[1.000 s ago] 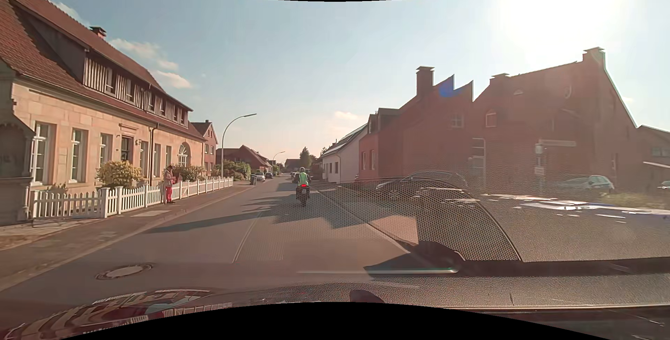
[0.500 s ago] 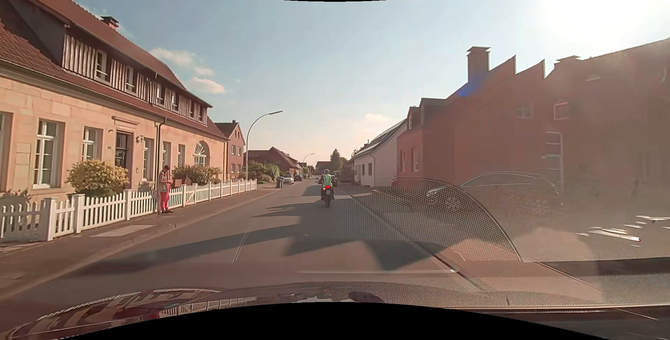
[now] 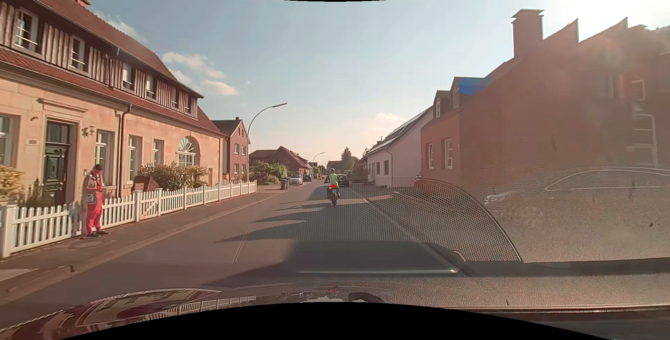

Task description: Follow the waypoints while adhering to traffic rules and regulations

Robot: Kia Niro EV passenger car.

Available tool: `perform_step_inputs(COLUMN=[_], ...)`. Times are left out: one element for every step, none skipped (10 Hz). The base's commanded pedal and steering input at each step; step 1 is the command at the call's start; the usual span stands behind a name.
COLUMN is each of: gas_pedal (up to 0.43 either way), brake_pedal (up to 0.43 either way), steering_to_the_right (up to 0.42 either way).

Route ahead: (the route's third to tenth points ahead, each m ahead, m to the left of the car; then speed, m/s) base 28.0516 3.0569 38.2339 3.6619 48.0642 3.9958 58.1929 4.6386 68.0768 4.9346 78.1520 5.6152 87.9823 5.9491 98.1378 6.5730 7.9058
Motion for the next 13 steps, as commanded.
perform_step_inputs(gas_pedal=[0.228,0.228,0.228,0.228,0.209,0.209,0.209,0.197,0.189,0.189,0.189,0.189,0.177], brake_pedal=[0.0,0.0,0.0,0.0,0.0,0.0,0.0,0.0,0.0,0.0,0.0,0.0,0.0], steering_to_the_right=[-0.013,-0.013,-0.012,-0.014,-0.016,-0.019,-0.025,-0.03,-0.032,-0.033,-0.033,-0.033,-0.033])
